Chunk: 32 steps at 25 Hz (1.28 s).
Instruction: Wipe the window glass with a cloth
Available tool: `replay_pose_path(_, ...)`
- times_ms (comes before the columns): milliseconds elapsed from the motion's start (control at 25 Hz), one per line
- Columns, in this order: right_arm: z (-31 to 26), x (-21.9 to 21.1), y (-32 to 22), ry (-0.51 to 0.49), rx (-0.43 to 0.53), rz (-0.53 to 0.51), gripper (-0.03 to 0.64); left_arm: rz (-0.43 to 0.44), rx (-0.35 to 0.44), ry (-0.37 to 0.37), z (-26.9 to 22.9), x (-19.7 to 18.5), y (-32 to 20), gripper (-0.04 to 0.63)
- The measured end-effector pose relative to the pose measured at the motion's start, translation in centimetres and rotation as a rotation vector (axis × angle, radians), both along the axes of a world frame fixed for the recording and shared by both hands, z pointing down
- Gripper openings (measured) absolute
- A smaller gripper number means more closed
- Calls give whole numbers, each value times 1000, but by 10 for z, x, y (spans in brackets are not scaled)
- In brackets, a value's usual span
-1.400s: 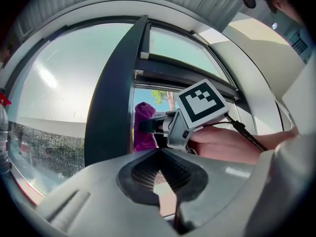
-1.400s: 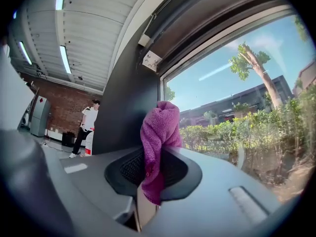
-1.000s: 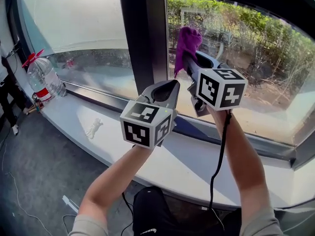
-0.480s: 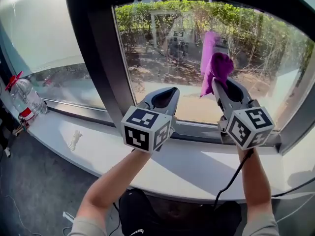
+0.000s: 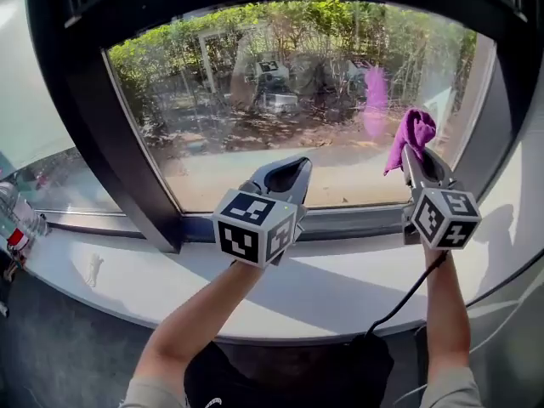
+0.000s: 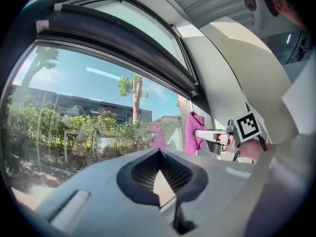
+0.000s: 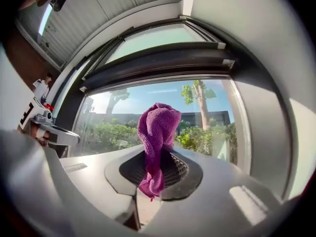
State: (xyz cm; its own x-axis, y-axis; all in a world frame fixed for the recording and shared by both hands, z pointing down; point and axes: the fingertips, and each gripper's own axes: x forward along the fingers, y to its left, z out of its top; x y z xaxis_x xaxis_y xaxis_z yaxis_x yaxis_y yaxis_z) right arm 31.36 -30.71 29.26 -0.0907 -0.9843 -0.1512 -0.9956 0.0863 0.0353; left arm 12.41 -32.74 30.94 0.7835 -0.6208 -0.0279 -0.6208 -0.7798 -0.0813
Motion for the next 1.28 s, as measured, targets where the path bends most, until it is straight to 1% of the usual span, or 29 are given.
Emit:
replay_pose_path(80, 3, 34, 5, 0, -27, 79, 77, 31, -6, 3, 3, 24, 4, 2)
replay_pose_path(200, 14, 94, 4, -20, -29, 190, 77, 75, -9, 7, 5, 54, 13, 0)
replay_pose_path(320, 21, 146, 0, -23, -58, 325, 77, 122, -18, -6, 9, 79, 25, 0)
replay_pose_path(440, 25, 186, -9, -36, -93, 444, 77, 146, -23, -36, 15, 91, 33, 0)
replay_pose_path(560, 27, 216, -19, -108, -124, 540, 77, 150, -31, -58, 21, 96, 35, 0)
replay_pose_path(640, 26, 228, -26, -132, -134, 585, 77, 146, -34, -70, 24, 96, 35, 0)
replay_pose_path(760, 17, 235, -39, -96, -104, 601, 75, 134, -30, -84, 26, 94, 33, 0)
replay_pose_path(840, 20, 240, -43, -81, -116, 601, 75, 122, -20, -91, 27, 90, 29, 0)
replay_pose_path(1000, 23, 237, -44, -47, -119, 565, 72, 102, -20, -92, 30, 75, 19, 0)
replay_pose_path(1160, 29, 216, -44, 11, -149, 496, 71, 76, -29, -82, 35, 58, 12, 0)
replay_pose_path(1280, 32, 191, -51, 34, -160, 432, 71, 52, -33, -75, 37, 43, 6, 0)
